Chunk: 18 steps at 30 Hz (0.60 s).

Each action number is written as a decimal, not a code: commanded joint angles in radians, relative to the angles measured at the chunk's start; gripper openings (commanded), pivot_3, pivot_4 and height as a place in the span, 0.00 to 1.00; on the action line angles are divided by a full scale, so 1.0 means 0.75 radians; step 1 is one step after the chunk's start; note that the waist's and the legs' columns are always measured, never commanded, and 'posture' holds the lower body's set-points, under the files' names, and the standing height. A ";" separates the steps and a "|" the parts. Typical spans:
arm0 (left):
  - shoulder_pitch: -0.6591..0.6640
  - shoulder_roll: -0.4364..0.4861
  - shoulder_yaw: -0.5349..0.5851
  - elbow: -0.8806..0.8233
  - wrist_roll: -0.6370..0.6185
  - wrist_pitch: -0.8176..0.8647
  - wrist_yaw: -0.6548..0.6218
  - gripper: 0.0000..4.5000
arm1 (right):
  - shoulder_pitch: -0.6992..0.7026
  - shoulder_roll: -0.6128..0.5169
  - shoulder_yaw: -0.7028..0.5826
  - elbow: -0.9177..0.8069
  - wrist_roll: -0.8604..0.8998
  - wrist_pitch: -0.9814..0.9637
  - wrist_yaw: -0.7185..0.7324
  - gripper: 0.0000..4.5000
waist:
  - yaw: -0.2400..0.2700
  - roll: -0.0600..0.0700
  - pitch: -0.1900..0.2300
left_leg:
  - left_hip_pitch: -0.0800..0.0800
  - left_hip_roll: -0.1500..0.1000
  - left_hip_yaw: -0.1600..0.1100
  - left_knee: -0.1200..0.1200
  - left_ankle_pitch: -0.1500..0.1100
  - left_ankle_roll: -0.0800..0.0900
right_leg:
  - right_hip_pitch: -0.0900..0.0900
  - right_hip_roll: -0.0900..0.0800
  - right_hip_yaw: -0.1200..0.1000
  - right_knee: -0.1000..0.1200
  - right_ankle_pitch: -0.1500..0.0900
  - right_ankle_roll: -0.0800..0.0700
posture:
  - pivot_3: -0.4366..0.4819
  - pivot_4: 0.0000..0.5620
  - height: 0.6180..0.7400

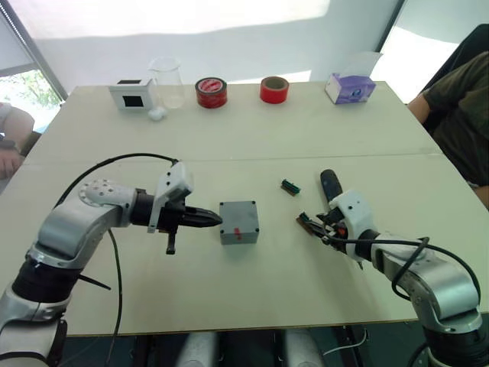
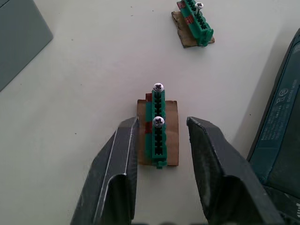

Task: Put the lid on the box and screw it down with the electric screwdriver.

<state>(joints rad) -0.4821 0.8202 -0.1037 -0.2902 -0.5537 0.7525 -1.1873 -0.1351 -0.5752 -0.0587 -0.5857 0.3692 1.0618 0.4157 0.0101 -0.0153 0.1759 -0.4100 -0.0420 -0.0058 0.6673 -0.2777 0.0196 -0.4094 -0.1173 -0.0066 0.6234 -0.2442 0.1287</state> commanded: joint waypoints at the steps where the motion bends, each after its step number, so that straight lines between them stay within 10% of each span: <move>1: -0.004 0.004 0.023 -0.039 -0.008 -0.029 0.006 0.00 | -0.013 0.009 -0.011 -0.021 0.009 -0.026 -0.004 0.42 | 0.000 0.000 0.000 | 0.000 0.000 0.000 0.000 0.000 0.000 | 0.000 0.000 0.000 0.000 0.000 0.000 | 0.48 0.27 1.00; 10: -0.003 0.005 0.013 -0.024 0.003 -0.051 0.006 0.00 | -0.015 0.016 -0.002 -0.017 0.008 -0.030 -0.002 0.42 | 0.000 0.000 0.000 | 0.000 0.000 0.000 0.000 0.000 0.000 | 0.000 0.000 0.000 0.000 0.000 0.000 | 0.48 0.27 1.00; 16: 0.003 0.009 0.013 -0.015 0.010 -0.060 0.006 0.00 | -0.018 0.021 0.003 -0.016 0.010 -0.030 0.000 0.01 | -0.001 0.000 0.000 | 0.000 0.000 0.000 0.000 0.000 0.000 | 0.000 0.000 0.000 0.000 0.000 0.000 | 0.48 0.27 1.00; 18: 0.004 0.009 0.014 -0.014 0.013 -0.062 0.006 0.00 | -0.017 0.021 0.003 -0.018 0.011 -0.028 0.001 0.01 | 0.000 0.000 0.000 | 0.000 0.000 0.000 0.000 0.000 0.000 | 0.000 0.000 0.000 0.000 0.000 0.000 | 0.48 0.27 1.00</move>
<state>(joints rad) -0.4772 0.8202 -0.1039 -0.2860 -0.5459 0.7254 -1.1845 -0.1352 -0.5649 -0.0532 -0.5853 0.3697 1.0609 0.4163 0.0101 -0.0152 0.1759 -0.4100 -0.0420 -0.0058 0.6673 -0.2777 0.0196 -0.4093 -0.1172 -0.0066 0.6235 -0.2442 0.1287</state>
